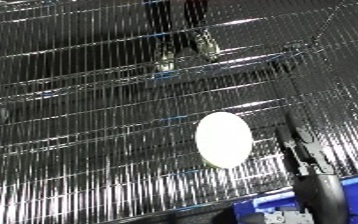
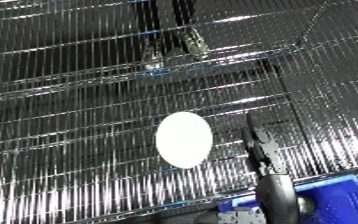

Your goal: Pick up the object and place it into the box

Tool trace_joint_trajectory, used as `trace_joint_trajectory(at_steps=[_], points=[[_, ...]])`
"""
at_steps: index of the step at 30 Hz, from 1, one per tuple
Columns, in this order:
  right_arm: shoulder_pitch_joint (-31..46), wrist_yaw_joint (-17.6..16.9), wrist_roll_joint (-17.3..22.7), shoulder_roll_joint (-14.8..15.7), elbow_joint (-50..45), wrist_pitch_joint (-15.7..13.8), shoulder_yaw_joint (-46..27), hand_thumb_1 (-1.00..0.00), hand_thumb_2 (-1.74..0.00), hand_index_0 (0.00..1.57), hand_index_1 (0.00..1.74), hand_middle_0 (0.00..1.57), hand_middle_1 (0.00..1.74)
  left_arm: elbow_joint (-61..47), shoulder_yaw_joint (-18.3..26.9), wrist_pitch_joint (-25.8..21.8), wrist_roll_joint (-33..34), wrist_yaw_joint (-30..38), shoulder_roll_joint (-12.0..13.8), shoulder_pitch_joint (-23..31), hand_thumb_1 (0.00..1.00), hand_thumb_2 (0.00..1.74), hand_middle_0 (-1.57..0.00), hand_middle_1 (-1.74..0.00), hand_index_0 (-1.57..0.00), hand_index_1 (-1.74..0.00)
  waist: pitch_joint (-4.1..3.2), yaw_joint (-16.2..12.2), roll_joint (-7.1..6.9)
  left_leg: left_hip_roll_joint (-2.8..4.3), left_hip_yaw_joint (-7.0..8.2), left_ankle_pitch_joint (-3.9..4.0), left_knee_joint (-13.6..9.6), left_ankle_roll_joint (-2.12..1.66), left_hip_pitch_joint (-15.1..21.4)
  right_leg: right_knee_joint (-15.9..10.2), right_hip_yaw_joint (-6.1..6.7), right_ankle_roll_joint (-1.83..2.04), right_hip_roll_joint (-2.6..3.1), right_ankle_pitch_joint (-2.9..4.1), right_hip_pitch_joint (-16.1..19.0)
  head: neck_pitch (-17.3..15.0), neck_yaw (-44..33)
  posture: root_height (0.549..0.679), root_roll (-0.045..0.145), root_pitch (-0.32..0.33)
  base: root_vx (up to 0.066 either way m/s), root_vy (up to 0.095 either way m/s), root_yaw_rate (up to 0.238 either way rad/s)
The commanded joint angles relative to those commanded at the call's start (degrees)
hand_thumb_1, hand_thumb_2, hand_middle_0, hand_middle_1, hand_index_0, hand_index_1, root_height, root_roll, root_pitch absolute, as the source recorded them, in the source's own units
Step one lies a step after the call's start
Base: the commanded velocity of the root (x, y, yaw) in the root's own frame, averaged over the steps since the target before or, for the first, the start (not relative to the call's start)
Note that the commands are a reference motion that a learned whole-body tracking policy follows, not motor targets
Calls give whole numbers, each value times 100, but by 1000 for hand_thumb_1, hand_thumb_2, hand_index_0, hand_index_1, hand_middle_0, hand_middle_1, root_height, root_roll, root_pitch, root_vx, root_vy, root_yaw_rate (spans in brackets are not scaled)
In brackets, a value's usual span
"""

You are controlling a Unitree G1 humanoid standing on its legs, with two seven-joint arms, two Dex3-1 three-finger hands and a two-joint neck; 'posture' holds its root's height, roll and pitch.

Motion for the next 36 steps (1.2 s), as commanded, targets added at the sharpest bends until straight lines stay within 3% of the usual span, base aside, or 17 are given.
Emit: trace_joint_trajectory(at_steps=[6,13,21,32,36], points=[[-407,40,98,-125,225,-14,58,0,0,0,0,0,0,27,-16,10,-72,19,66,-96,1000,1740,-1570,-1740,-1570,-1740,0,65,85,-19,-6,-37,162,2,-205,147,13,-21,-30,-52,-189,211,122,577,22,253,-5,6,20],[-847,148,219,-169,405,31,148,0,0,0,0,0,0,15,-32,6,-152,7,69,-142,1000,1740,-1570,-1740,-1570,-1740,0,138,149,-58,-5,-88,376,23,-444,327,7,-48,-23,-127,-386,273,253,570,22,267,-11,10,8],[-1203,388,370,-106,649,105,340,-400,-696,628,696,628,696,42,-90,26,-225,-25,68,-216,1000,1740,-1570,-1740,-1570,-1740,0,192,181,-64,-16,-119,518,6,-563,426,12,-75,-29,-174,-477,158,337,567,24,272,-5,5,27],[-1258,434,372,-101,776,91,445,-950,-1653,1492,1653,1492,1653,77,-154,-80,-285,-57,60,-155,1000,1740,-1570,-1740,-1570,-1740,0,183,182,-59,-24,-76,457,-13,-499,375,-14,-80,-22,-140,-434,153,393,569,25,271,-15,0,2],[-1230,391,336,-76,795,125,420,-950,-1653,1492,1653,1492,1653,82,-153,-100,-261,-53,38,-143,1000,1740,-1570,-1740,-1570,-1740,0,165,171,-47,-26,-59,425,-12,-465,359,-13,-80,-1,-126,-416,143,375,570,25,269,-25,-5,-18]])
